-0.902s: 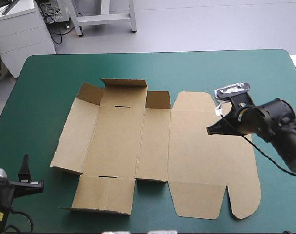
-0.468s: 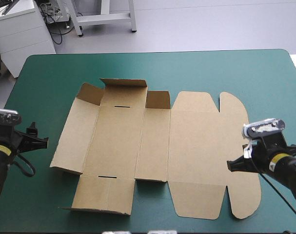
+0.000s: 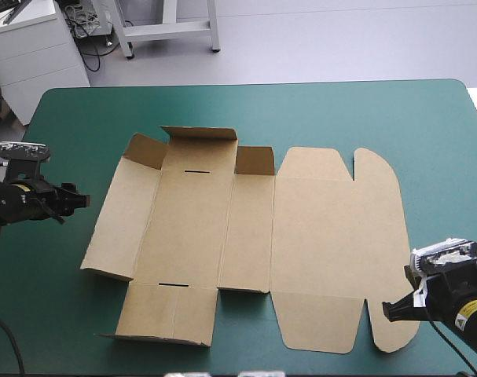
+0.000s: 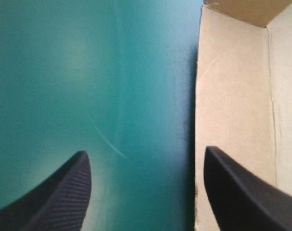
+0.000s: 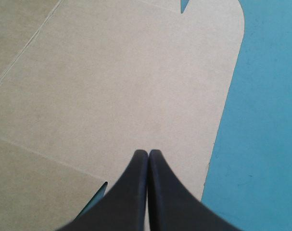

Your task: Fold the box

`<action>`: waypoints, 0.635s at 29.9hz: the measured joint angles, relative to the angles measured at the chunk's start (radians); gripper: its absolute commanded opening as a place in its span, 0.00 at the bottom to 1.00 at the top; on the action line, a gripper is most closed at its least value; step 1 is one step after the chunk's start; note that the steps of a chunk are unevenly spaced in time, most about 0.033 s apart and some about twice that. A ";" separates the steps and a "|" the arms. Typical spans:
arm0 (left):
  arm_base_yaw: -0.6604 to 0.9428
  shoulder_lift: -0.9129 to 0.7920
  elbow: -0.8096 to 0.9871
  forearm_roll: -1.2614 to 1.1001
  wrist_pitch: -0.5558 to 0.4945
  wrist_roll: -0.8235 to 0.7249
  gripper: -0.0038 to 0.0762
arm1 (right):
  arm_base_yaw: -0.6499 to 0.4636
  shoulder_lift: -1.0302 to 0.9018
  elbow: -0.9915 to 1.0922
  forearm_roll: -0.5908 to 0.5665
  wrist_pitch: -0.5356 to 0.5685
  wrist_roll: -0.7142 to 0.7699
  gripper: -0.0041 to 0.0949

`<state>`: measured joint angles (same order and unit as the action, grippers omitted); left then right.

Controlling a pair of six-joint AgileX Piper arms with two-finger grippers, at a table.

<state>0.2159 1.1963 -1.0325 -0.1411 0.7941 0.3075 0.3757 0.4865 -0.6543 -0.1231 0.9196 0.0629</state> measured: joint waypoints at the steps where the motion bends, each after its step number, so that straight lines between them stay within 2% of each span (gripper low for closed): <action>1: 0.032 0.028 -0.008 -0.066 0.022 0.056 0.64 | 0.000 -0.005 0.004 0.000 0.001 -0.001 0.02; 5: 0.119 0.148 -0.041 -0.267 0.136 0.223 0.64 | 0.000 -0.009 0.004 0.000 -0.006 -0.003 0.02; 8: 0.135 0.248 -0.072 -0.341 0.229 0.284 0.64 | 0.000 -0.010 0.004 0.000 -0.024 -0.003 0.02; 11: 0.136 0.321 -0.099 -0.372 0.302 0.296 0.64 | 0.000 -0.010 0.004 0.000 -0.037 -0.003 0.02; 19: 0.136 0.440 -0.107 -0.339 0.386 0.225 0.64 | 0.000 -0.010 0.004 0.000 -0.041 -0.014 0.02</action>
<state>0.3518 1.6358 -1.1391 -0.4798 1.1797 0.5320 0.3757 0.4760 -0.6505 -0.1231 0.8788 0.0485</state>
